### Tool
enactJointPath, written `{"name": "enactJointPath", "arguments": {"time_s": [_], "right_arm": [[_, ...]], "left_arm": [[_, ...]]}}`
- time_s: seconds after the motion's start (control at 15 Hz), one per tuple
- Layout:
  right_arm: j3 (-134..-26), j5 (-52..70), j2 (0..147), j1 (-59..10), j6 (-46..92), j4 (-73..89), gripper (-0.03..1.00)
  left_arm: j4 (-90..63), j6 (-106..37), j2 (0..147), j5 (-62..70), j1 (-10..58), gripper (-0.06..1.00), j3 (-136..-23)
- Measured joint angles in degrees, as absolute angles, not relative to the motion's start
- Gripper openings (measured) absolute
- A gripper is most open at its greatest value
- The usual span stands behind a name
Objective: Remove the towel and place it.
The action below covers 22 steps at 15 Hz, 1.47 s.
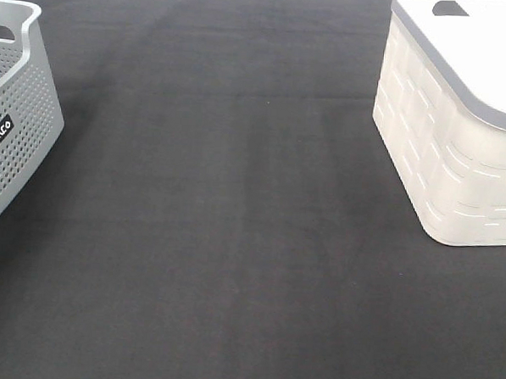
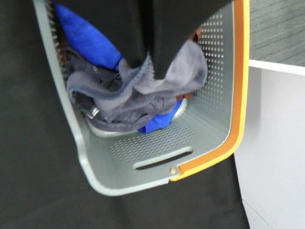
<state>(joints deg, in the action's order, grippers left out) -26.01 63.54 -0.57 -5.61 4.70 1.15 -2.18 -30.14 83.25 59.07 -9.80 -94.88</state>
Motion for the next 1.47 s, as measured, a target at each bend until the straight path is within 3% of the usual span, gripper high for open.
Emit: {"name": "enactJointPath", "arguments": {"time_s": [0.4, 0.73, 1.07, 1.47], "right_arm": [[-26.01, 63.54, -0.57, -5.61, 4.7, 1.15, 0.98], [-26.01, 63.54, -0.57, -5.61, 4.7, 1.15, 0.98], [-26.47, 62.34, -0.57, -5.61, 4.7, 3.15, 0.98], [-29.34, 57.93, 13.87, -5.61, 12.95, 11.92, 0.98]], "left_arm": [[-8.14, -34.26, 83.19, 64.8, -6.59, 0.0, -105.65], [-8.48, -36.96, 83.82, 55.63, 1.26, 0.0, -109.49], [-9.05, -37.01, 95.34, 58.1, 11.12, 0.0, -125.48], [-9.11, -37.93, 101.81, 64.74, 16.79, 0.0, -127.48]]}}
